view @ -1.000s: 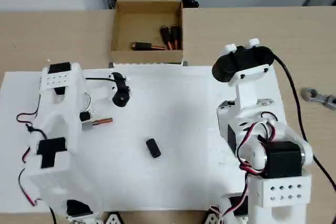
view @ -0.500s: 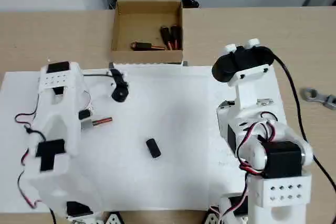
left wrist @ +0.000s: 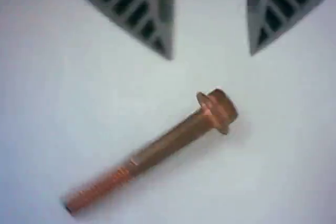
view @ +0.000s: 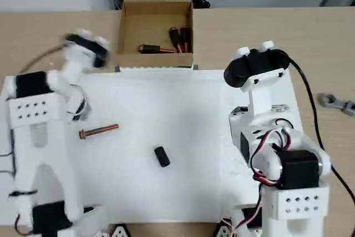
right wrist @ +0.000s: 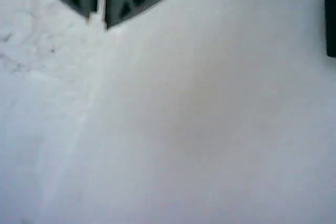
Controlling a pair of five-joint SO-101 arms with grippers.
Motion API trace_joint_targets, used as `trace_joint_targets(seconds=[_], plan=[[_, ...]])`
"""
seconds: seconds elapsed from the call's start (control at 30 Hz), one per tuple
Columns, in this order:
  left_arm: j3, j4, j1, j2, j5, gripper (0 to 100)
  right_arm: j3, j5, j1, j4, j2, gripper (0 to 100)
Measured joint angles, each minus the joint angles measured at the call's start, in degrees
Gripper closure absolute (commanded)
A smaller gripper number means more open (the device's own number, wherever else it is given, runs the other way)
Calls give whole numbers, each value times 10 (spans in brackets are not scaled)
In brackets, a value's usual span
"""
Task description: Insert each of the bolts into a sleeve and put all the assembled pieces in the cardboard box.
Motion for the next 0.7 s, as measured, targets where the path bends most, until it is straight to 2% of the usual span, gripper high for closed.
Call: trace_joint_targets(seconds=[0.07, 0.13, 0.2, 0.33, 0.47, 0.53, 0.7], plan=[[0, -4, -18, -8, 136, 960, 0, -7, 0, -5, 0, 995], [0, -10, -25, -13, 235, 960, 0, -9, 0, -18, 1, 995], [0, -12, -35, -16, 312, 960, 5, -7, 0, -42, 3, 995], [3, -34, -50, -16, 390, 960, 26, 13, -7, -84, 31, 995], [16, -37, -46, 6, 555, 951, 41, 16, -5, -120, 68, 995], [18, -36, -46, 36, 599, 934, 41, 16, -6, -132, 75, 995], [23, -36, -41, 144, 633, 871, 41, 27, -11, -143, 76, 995]])
